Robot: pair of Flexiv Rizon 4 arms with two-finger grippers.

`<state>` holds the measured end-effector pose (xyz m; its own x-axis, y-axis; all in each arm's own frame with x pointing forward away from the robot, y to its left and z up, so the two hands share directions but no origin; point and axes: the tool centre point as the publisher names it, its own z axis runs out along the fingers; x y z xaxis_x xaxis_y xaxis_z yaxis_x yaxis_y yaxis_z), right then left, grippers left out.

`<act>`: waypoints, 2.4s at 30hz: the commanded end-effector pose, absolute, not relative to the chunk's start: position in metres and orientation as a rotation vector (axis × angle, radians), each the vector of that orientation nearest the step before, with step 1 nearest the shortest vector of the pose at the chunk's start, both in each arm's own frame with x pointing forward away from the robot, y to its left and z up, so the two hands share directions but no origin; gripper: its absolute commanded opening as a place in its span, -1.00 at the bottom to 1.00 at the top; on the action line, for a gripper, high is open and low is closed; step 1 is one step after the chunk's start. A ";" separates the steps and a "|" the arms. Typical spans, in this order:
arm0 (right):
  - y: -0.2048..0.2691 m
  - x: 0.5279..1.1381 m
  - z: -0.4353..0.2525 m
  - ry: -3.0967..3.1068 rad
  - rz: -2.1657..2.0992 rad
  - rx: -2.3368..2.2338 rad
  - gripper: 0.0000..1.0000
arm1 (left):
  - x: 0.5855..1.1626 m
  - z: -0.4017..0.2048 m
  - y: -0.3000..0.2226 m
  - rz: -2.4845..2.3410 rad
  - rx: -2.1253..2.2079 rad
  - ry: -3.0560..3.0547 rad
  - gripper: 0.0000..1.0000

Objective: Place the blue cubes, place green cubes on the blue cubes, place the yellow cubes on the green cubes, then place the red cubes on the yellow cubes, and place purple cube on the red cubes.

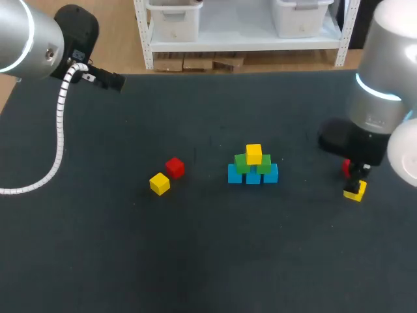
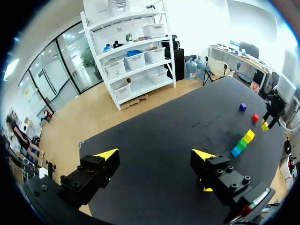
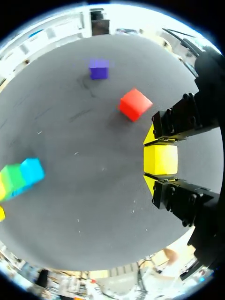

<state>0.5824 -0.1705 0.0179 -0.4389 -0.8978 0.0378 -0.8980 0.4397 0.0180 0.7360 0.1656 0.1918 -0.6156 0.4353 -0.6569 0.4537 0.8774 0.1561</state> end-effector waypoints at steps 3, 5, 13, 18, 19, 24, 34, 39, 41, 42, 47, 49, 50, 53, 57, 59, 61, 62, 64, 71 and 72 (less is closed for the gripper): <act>-0.136 0.585 0.060 -2.501 0.111 1.817 -1.00 | 0.737 0.192 0.166 -0.036 0.639 2.315 1.00; -0.126 0.588 0.070 -2.465 0.132 1.877 -1.00 | 0.737 0.192 0.166 -0.036 0.639 2.315 1.00; -0.092 0.603 0.098 -2.383 0.211 2.040 -1.00 | 0.737 0.192 0.166 -0.036 0.639 2.315 1.00; -0.075 0.613 0.099 -2.344 0.212 2.096 -1.00 | 0.737 0.192 0.166 -0.036 0.639 2.315 1.00; -0.072 0.614 0.099 -2.338 0.212 2.103 -1.00 | 0.737 0.192 0.166 -0.036 0.639 2.315 1.00; -0.058 0.620 0.102 -2.311 0.209 2.149 -1.00 | 0.737 0.192 0.166 -0.036 0.639 2.315 1.00; -0.041 0.634 0.098 -2.282 0.156 2.196 -1.00 | 0.737 0.192 0.166 -0.036 0.639 2.315 1.00; -0.033 0.638 0.091 -2.254 0.122 2.215 -1.00 | 0.737 0.192 0.166 -0.036 0.639 2.315 1.00; -0.030 0.638 0.089 -2.247 0.110 2.223 -1.00 | 0.737 0.192 0.166 -0.036 0.639 2.315 1.00; -0.029 0.638 0.088 -2.244 0.098 2.230 -1.00 | 0.737 0.192 0.166 -0.036 0.639 2.315 1.00; -0.021 0.639 0.082 -2.233 0.076 2.241 -1.00 | 0.737 0.192 0.166 -0.036 0.639 2.315 1.00; -0.019 0.639 0.080 -2.227 0.070 2.245 -1.00 | 0.737 0.192 0.166 -0.036 0.639 2.315 1.00; -0.018 0.638 0.079 -2.224 0.064 2.247 -1.00 | 0.737 0.192 0.166 -0.036 0.639 2.315 1.00; -0.016 0.638 0.076 -2.220 0.050 2.249 -1.00 | 0.737 0.192 0.166 -0.036 0.639 2.315 1.00; -0.015 0.639 0.072 -2.217 0.034 2.248 -1.00 | 0.737 0.192 0.166 -0.036 0.639 2.315 1.00; -0.014 0.639 0.070 -2.215 0.026 2.248 -1.00 | 0.737 0.192 0.166 -0.036 0.639 2.315 1.00; -0.014 0.639 0.068 -2.212 0.017 2.248 -1.00 | 0.737 0.192 0.166 -0.036 0.639 2.315 1.00; -0.014 0.639 0.067 -2.211 0.012 2.248 -1.00 | 0.737 0.192 0.166 -0.036 0.639 2.315 1.00; -0.015 0.640 0.065 -2.211 0.006 2.246 -1.00 | 0.737 0.192 0.166 -0.036 0.639 2.315 1.00; -0.014 0.642 0.061 -2.218 -0.014 2.240 -1.00 | 0.737 0.192 0.166 -0.036 0.639 2.315 1.00; -0.014 0.642 0.060 -2.218 -0.016 2.240 -1.00 | 0.737 0.192 0.166 -0.036 0.639 2.315 1.00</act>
